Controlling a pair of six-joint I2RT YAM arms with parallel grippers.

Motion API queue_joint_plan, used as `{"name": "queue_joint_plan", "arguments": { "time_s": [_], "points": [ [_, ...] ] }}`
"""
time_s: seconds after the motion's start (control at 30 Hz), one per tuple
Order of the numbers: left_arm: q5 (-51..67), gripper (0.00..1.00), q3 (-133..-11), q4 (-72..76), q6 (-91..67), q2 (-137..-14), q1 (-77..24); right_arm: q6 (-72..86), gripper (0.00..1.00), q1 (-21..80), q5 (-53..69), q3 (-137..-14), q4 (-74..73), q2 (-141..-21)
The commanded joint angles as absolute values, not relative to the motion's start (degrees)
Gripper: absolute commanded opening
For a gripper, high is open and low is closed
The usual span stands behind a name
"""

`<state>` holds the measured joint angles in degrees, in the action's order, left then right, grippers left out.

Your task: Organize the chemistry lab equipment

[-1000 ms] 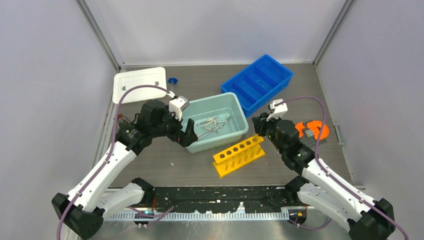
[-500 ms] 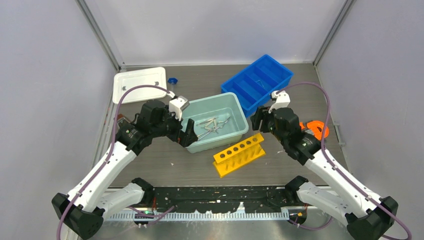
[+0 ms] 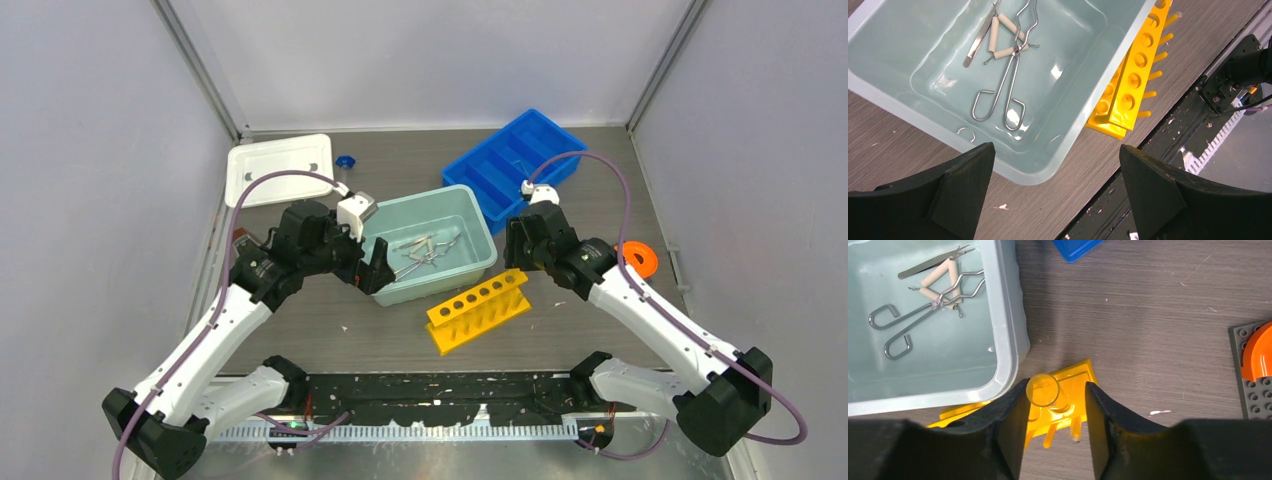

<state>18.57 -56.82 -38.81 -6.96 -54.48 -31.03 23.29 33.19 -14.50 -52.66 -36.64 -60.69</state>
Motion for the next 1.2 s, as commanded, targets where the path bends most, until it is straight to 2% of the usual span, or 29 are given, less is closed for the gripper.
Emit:
{"name": "queue_joint_plan", "arguments": {
  "time_s": [0.0,0.17,0.33,0.57,1.17],
  "points": [
    [18.32,1.0,-56.77,-36.91,-6.1,-53.4,-31.2,22.34,0.46,32.96,-16.81,-53.32,-32.47,-60.7],
    [18.44,1.0,-56.95,-36.91,-6.12,-53.73,-31.2,19.57,0.29,32.96,-17.55,-46.94,-21.48,-57.86],
    [18.72,1.0,-56.95,-36.69,-6.15,-53.93,-31.2,17.93,0.24,32.96,-17.35,-40.94,-13.02,-52.41],
    [19.35,1.0,-57.22,-36.65,-6.24,-55.04,-31.2,11.62,0.23,32.97,-16.2,-33.46,-2.08,-46.93],
    [19.29,1.0,-57.06,-36.65,-6.28,-54.94,-31.2,4.31,0.25,32.95,-11.79,-26.94,5.43,-42.56]
  ]
}}
